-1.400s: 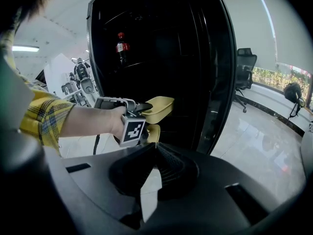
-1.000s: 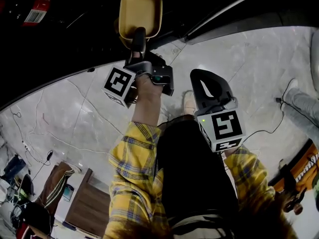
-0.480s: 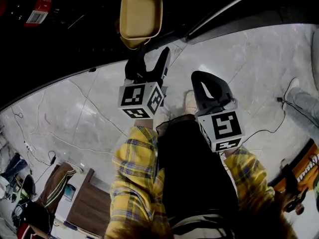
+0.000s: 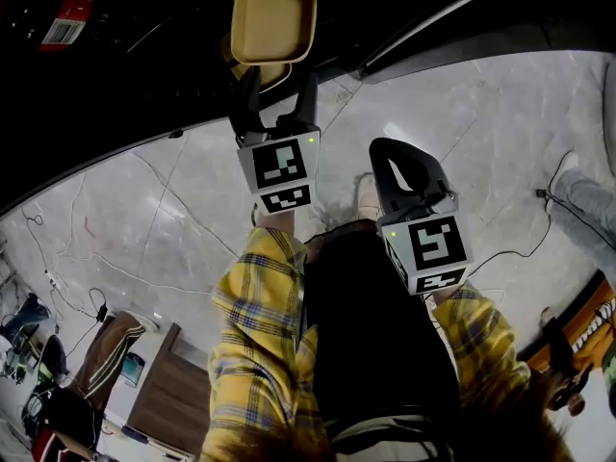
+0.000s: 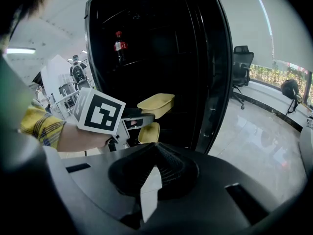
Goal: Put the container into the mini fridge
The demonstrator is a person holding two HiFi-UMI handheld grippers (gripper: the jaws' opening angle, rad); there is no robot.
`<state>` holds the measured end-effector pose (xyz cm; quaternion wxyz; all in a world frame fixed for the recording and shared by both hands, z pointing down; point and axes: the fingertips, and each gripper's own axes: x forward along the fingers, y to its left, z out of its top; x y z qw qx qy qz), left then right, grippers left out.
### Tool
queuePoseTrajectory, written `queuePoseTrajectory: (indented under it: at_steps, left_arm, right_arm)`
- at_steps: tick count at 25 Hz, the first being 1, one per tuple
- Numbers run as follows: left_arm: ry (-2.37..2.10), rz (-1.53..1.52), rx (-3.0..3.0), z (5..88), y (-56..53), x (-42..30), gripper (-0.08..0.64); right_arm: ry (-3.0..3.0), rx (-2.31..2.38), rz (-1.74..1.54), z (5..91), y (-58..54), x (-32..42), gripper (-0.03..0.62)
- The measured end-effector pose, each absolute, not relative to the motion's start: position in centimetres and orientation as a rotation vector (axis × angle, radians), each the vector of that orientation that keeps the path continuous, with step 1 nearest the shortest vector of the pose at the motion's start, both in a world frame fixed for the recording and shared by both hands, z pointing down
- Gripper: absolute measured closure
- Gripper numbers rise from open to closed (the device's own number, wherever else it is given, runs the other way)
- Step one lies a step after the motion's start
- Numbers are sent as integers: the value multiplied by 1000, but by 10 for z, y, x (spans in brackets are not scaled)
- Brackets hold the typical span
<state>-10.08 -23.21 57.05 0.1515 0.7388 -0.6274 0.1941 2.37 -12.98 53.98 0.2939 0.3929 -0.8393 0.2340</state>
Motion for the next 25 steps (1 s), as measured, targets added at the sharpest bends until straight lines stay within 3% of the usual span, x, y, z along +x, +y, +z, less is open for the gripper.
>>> queuePoseTrajectory:
  at_steps: [25]
  left_arm:
    - [-1746,461,2070,560,-209,-107,288]
  right_arm:
    - [-2231,1125,608,517,-130,28,565]
